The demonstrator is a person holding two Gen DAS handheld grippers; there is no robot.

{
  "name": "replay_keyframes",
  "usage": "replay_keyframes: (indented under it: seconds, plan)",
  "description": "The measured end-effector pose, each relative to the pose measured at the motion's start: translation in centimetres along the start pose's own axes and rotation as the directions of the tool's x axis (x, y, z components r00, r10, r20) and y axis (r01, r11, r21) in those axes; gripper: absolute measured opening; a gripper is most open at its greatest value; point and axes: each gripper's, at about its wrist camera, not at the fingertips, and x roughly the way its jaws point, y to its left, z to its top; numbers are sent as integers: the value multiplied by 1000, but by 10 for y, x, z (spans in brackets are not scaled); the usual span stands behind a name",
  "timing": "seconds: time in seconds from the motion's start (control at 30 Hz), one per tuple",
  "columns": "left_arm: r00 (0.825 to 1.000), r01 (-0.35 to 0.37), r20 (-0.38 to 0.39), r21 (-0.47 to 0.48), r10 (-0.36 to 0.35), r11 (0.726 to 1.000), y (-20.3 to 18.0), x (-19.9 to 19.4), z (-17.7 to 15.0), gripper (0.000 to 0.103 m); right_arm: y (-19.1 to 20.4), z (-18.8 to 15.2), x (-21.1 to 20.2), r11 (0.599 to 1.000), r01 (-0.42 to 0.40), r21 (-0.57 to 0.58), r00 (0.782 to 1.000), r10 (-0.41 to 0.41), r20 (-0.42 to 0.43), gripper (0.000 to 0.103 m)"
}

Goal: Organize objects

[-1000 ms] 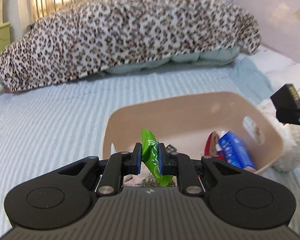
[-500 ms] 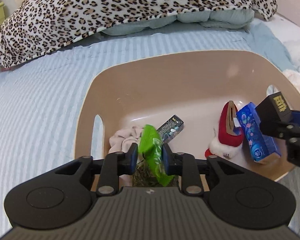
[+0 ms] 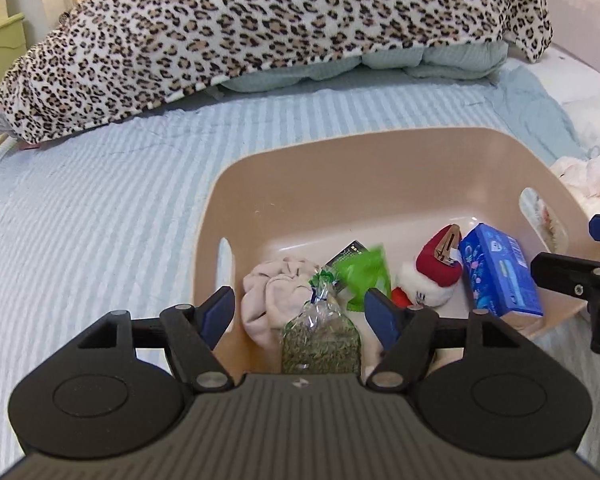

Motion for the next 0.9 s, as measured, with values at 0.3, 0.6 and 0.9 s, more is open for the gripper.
replay_keyframes:
  seconds: [0.3,0.6,0.9]
  plan:
    - [995,23,93,-48,-18,999,16,-65,-22,80,9,-22,-49,1000,8,-24,999,-7,41,92]
    - [991,-12,135,-45,18,999,18,-110,-51,81,12,-56,-85,1000,-14,11,997,13,81,93]
    - [992,9,123,-30,-5,1000,14,-134,-88,81,24,-80,-116,1000,-13,1,993,13,117,94]
